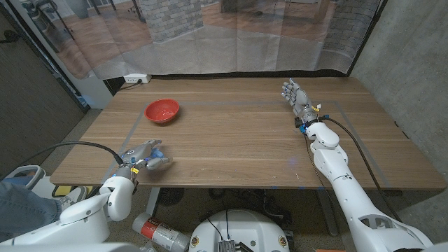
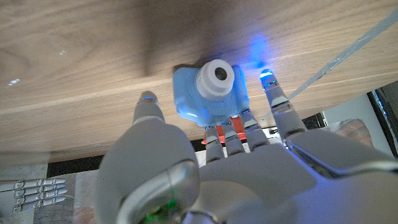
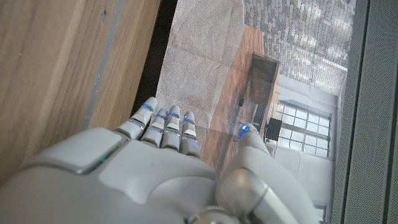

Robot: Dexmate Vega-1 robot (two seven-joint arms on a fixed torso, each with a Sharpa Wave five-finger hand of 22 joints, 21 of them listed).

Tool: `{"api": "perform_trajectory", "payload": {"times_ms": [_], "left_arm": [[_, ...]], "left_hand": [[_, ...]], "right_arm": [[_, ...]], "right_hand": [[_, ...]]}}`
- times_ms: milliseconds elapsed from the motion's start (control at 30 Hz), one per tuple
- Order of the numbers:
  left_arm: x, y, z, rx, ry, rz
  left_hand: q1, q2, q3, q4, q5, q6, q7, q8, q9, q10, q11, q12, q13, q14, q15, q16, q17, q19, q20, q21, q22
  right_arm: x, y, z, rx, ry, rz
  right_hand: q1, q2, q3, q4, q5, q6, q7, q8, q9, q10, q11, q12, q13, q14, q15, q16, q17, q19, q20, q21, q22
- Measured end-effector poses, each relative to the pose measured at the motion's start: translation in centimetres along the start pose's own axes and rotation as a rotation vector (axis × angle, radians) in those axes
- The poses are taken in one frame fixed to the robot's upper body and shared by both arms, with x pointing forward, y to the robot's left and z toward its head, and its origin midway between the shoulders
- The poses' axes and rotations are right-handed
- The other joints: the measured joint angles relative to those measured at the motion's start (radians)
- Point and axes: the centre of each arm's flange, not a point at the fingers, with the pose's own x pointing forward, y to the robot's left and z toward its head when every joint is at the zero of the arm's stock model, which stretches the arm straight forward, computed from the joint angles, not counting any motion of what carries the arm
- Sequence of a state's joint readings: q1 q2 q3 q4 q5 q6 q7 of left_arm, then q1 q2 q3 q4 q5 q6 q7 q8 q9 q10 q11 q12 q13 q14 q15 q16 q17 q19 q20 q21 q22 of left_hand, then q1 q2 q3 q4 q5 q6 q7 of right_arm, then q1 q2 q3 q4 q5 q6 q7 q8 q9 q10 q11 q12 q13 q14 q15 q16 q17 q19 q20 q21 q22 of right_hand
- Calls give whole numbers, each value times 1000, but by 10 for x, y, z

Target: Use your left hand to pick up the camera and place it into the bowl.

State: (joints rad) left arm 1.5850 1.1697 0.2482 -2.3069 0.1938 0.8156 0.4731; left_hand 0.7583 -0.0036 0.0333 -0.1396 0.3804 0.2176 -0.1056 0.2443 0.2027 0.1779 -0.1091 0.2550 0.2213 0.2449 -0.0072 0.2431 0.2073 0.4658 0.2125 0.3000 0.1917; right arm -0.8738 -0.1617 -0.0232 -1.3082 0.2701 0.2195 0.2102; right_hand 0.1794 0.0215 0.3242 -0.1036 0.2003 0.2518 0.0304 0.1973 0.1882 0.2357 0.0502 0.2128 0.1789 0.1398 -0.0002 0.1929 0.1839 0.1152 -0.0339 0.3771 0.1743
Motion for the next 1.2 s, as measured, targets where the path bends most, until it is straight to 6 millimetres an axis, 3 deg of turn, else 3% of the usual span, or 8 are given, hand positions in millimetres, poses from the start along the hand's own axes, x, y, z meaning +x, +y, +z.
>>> {"api": "perform_trajectory", "payload": {"times_ms": [400,533,633,767,1000,1200], "left_arm": [[3,-1,4,7,10,-5],[4,-1,6,7,6,-3],[4,-1,7,7,11,2],[4,-2,7,3,23,12],[2,-3,7,-1,34,25],[-1,-3,7,-9,43,47]], "left_hand": [[109,50,45,-14,-44,112,-6,33,5,74,-29,19,9,89,-25,21,11,112,-5,26,-1],[154,65,74,-17,-67,154,-5,43,5,107,-32,26,13,116,-32,30,20,137,-8,33,-1],[210,108,99,-18,-94,199,1,60,5,137,-34,36,18,153,-40,43,30,166,-25,41,0],[247,124,124,-22,-129,249,8,76,5,163,-39,38,25,184,-37,52,41,188,-46,48,-1],[293,127,167,-18,-159,319,17,103,13,208,-36,56,40,234,-40,71,66,207,-52,69,1],[331,90,242,-16,-163,398,34,142,31,286,-34,86,71,300,-41,107,107,218,-50,111,6]], "right_arm": [[0,-1,-1,1,2,1],[0,-2,0,1,1,1],[-1,-2,0,1,1,2],[-1,-3,-1,1,4,3],[-2,-2,-1,1,4,8],[-2,-1,-1,2,4,11]], "right_hand": [[0,0,0,0,0,0,0,0,0,0,0,0,0,5,6,0,0,0,0,-4,0],[0,0,0,0,0,0,0,0,0,0,0,0,0,5,6,0,0,0,0,-4,0],[0,0,0,0,0,0,0,0,0,0,0,0,0,7,4,0,0,0,0,-8,0],[0,0,0,0,0,0,0,0,0,0,0,0,0,11,0,0,0,0,0,-8,0],[0,0,0,0,0,0,0,0,0,0,0,0,0,11,0,0,0,6,-6,-8,0],[0,0,0,0,0,0,0,0,0,0,0,0,0,15,-4,0,0,9,-2,-8,0]]}}
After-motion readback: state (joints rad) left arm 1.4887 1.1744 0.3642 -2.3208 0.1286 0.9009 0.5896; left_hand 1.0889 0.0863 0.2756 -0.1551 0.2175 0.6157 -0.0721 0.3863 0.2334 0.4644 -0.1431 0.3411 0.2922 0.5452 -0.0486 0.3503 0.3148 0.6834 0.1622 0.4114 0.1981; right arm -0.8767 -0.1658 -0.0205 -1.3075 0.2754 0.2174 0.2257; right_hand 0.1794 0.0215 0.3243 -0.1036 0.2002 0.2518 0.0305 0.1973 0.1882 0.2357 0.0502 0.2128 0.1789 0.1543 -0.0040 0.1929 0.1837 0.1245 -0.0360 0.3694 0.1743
